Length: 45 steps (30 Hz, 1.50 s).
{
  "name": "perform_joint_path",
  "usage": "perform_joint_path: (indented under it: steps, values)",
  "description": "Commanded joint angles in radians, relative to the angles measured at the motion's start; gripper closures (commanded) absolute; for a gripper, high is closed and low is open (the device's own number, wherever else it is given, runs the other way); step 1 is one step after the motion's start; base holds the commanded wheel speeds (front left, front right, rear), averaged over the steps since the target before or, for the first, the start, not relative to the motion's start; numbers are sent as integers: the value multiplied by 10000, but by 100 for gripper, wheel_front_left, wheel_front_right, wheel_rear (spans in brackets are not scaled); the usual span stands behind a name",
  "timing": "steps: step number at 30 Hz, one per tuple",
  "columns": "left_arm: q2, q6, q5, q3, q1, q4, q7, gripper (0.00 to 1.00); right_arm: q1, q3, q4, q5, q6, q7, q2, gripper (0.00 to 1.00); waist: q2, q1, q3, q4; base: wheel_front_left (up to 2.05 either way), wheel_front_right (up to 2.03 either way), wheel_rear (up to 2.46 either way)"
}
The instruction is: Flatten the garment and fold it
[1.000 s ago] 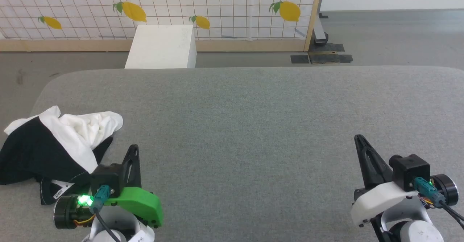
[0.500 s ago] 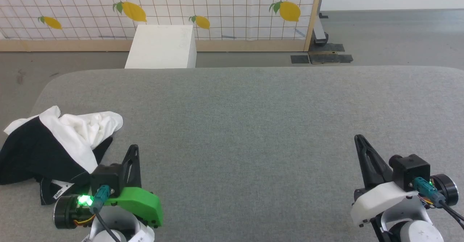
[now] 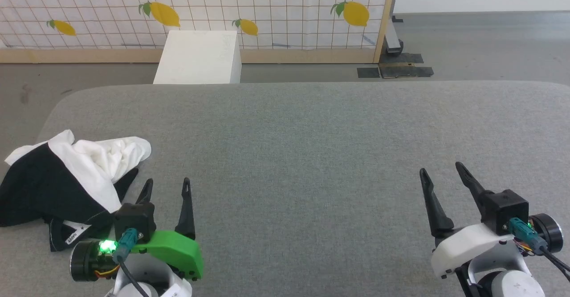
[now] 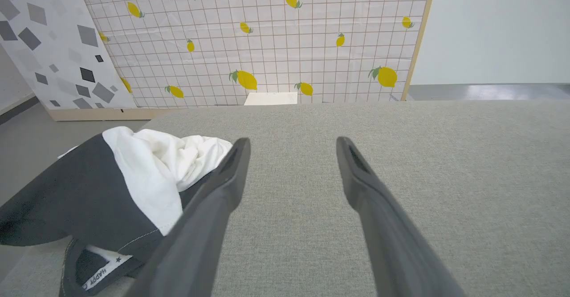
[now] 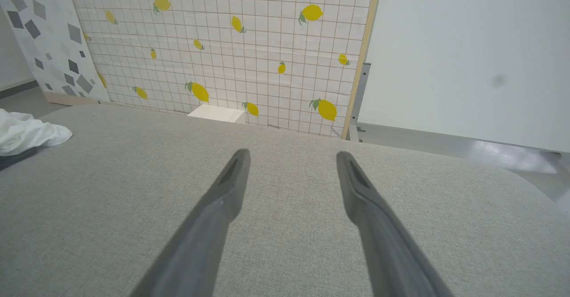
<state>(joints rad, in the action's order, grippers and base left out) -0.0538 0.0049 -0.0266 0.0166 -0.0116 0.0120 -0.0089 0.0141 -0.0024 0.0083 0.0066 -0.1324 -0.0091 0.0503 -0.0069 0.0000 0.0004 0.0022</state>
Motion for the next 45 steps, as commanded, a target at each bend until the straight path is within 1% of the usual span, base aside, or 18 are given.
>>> perform_joint_path:
  steps: [1, 11, 20, 30, 45]
  values:
    - [2, 90, -49, 52, -69, 50, -116, 0, 41, 4, 28, 12, 1, -94, 0, 0, 6, 0, 0, 26, 0, 0, 0]
    - [-48, 195, -195, 164, -152, 188, -330, 0, 67, 17, 53, -39, 3, -241, 0, 0, 11, 0, 4, 443, 0, 0, 0]
    - [-120, 314, -352, 232, -166, 247, -521, 0, 82, 56, 80, -84, 4, -355, 0, 0, 16, 0, -4, 1180, 0, 0, 0]
    - [-213, 483, -530, 311, -130, 310, -717, 0, 125, 117, 125, -147, 5, -475, 0, 0, 22, 0, 11, 2172, -1, -1, -1]
    - [-321, 899, -810, 356, 116, 197, -1004, 0, 136, 187, 157, -161, 7, -660, -1, 0, 30, 0, 35, 2972, -19, -19, -19]
